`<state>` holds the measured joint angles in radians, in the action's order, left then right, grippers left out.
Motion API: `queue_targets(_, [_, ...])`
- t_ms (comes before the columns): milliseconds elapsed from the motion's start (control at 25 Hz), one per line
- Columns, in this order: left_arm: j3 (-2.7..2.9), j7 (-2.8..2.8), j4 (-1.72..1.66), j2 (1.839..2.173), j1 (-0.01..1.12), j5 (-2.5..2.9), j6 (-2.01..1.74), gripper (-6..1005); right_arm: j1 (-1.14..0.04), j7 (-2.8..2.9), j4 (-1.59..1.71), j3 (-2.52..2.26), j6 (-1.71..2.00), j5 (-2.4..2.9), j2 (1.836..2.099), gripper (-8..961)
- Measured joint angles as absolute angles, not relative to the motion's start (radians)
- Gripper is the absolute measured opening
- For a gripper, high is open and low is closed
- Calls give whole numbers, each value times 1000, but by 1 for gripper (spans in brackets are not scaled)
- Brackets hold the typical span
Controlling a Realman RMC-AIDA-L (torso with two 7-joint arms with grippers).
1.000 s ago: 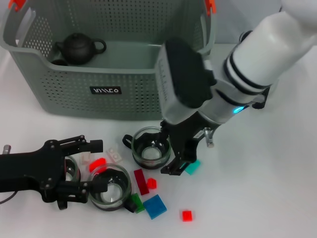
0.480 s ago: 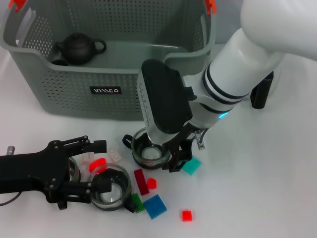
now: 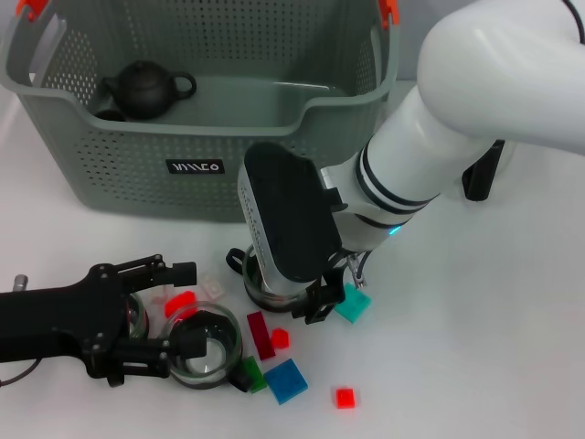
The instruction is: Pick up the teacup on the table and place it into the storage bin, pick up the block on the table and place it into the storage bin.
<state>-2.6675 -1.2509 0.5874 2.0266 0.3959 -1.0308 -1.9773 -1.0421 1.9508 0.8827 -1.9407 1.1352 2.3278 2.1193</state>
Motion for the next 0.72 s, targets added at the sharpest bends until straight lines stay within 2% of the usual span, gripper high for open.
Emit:
queue_targets(480, [-2671,-1252,587,2028,392,-1031,-1977,950,-1034,1928,834,-1984,1058,2287,2120,778])
queue_targets(720, [-2671,-1252,587,2029,391,-1031,-1972,949,-1034,1928,815,-2007,1032,2286,2121,542])
